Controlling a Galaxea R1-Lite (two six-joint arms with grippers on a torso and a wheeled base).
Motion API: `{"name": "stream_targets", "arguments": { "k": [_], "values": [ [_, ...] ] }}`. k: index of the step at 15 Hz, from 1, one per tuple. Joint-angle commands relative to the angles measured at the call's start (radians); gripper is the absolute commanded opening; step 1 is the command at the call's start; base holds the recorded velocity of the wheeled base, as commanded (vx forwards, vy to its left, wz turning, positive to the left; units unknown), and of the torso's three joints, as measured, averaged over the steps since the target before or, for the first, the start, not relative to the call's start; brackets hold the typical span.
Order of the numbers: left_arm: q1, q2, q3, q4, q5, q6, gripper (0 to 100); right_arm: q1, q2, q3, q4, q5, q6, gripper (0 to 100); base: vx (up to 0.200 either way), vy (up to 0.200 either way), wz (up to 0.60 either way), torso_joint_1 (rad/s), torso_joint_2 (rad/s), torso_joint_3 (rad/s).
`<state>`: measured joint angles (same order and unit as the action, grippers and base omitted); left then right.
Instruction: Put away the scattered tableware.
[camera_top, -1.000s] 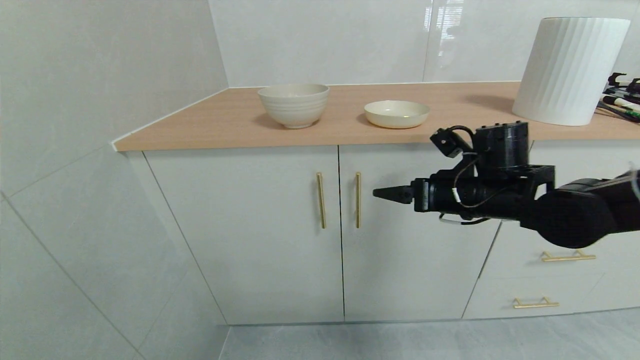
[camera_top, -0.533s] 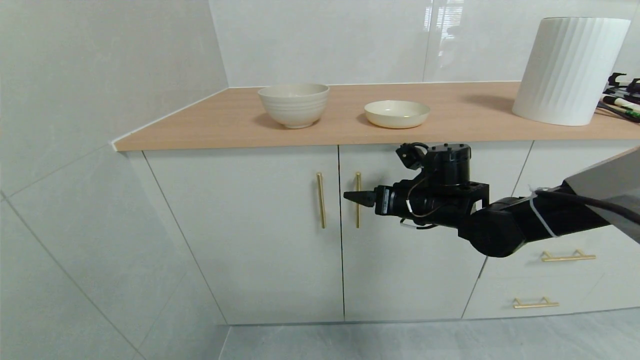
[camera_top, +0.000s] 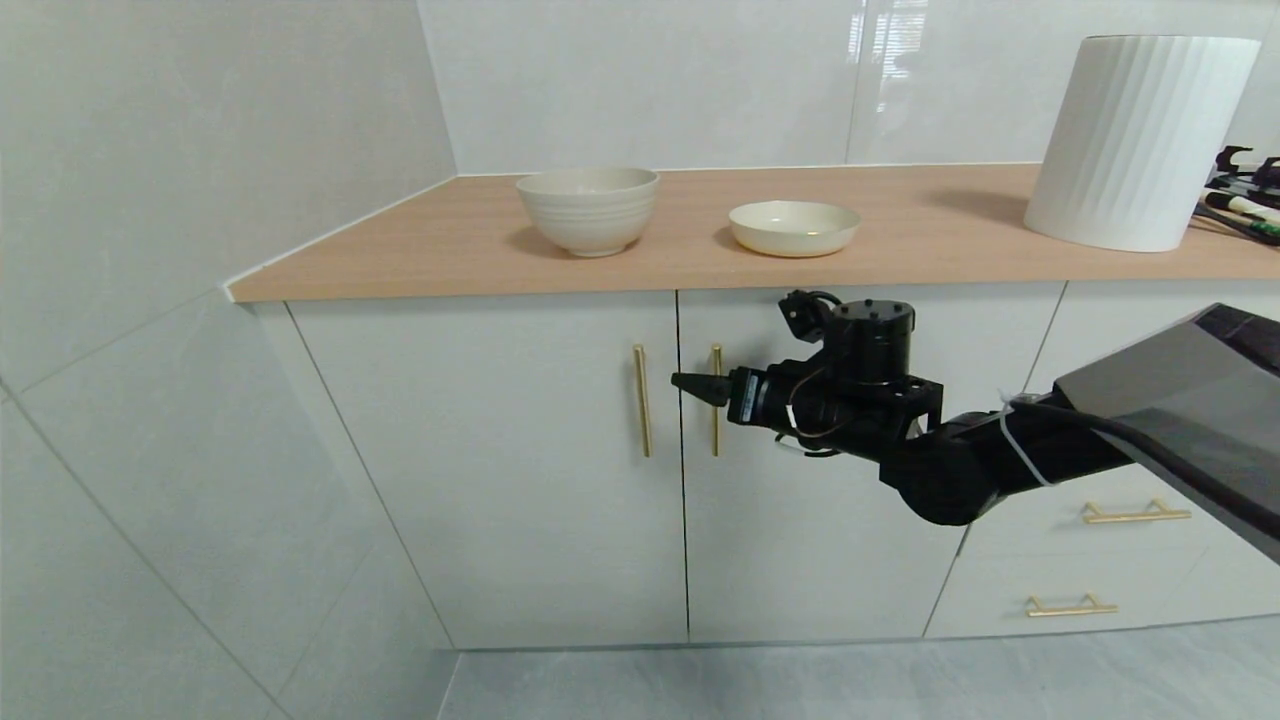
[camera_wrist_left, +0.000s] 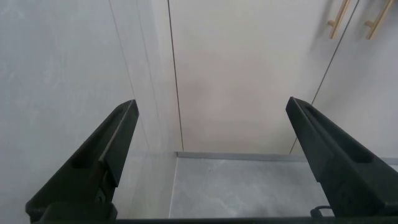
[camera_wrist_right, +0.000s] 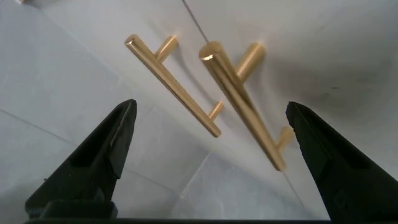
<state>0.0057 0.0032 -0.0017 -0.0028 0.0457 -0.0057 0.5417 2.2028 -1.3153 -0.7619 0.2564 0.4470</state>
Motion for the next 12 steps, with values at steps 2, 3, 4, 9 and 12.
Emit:
{"name": "stream_targets", "arguments": {
  "k": [2,3,4,9,12],
  "values": [
    [0.0,0.0,0.0,0.0,0.0,0.0,100,0.003,0.045,-0.055,-0.008,-0.043,0.015,100,0.0,0.0,0.0,0.0,0.0,0.0],
    [0.0,0.0,0.0,0.0,0.0,0.0,100,0.004,0.046,-0.056,-0.008,-0.043,0.019,100,0.0,0.0,0.0,0.0,0.0,0.0],
    [0.0,0.0,0.0,0.0,0.0,0.0,100,0.014,0.045,-0.056,-0.01,-0.043,0.021,100,0.0,0.0,0.0,0.0,0.0,0.0],
    [0.0,0.0,0.0,0.0,0.0,0.0,100,0.044,0.046,-0.045,-0.037,-0.04,0.059,100,0.0,0.0,0.0,0.0,0.0,0.0],
    [0.0,0.0,0.0,0.0,0.0,0.0,100,0.053,0.034,-0.021,-0.036,-0.035,0.061,100,0.0,0.0,0.0,0.0,0.0,0.0]
  ]
}}
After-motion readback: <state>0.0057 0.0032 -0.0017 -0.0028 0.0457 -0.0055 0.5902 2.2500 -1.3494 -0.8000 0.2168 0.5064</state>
